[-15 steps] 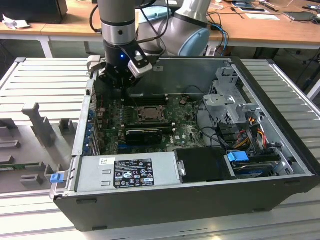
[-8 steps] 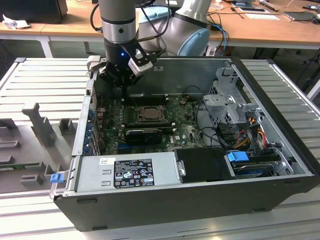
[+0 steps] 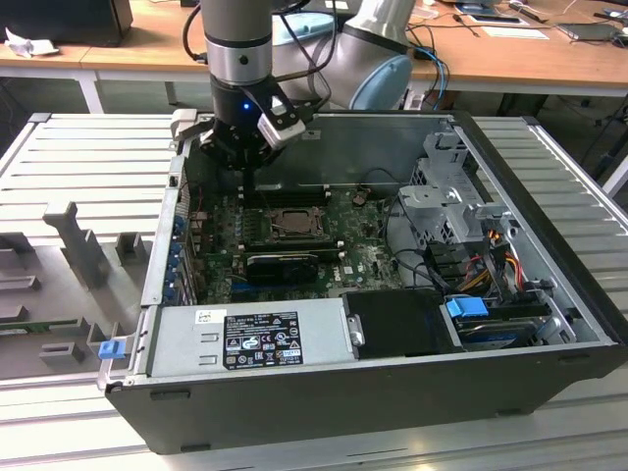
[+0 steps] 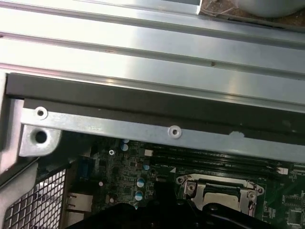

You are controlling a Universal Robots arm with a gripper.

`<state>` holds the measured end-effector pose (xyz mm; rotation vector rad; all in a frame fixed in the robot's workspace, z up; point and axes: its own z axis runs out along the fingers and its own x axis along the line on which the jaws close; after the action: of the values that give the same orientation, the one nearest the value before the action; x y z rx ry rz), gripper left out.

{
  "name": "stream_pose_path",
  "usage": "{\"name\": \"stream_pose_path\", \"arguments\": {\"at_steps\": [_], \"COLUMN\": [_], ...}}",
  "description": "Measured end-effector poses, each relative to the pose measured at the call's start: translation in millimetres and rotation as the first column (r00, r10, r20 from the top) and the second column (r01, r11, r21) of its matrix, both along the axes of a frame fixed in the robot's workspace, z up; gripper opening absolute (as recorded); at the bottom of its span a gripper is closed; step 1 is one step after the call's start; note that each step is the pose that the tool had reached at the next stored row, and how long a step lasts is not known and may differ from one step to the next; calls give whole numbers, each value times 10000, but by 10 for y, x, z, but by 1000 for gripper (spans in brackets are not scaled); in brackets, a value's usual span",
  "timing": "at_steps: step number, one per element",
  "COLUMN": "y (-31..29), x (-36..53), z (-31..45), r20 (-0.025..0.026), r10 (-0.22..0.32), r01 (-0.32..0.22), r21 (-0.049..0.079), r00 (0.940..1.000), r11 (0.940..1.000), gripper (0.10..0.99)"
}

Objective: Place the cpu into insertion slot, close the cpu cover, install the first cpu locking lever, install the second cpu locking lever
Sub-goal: 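Install the first cpu locking lever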

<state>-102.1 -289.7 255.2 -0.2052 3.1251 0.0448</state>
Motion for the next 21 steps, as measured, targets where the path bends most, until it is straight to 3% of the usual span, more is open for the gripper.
{"name": "stream_pose_path", "arguments": {"at_steps": [7,21], "y": [0,0], "x": [133,261], "z": [0,0], "r20": [0,0], "r10": [-17,-17], "r01": [17,17], "r21": [0,0], "r00": [10000,10000], "r11": [10000,10000], "gripper": [106,106]}}
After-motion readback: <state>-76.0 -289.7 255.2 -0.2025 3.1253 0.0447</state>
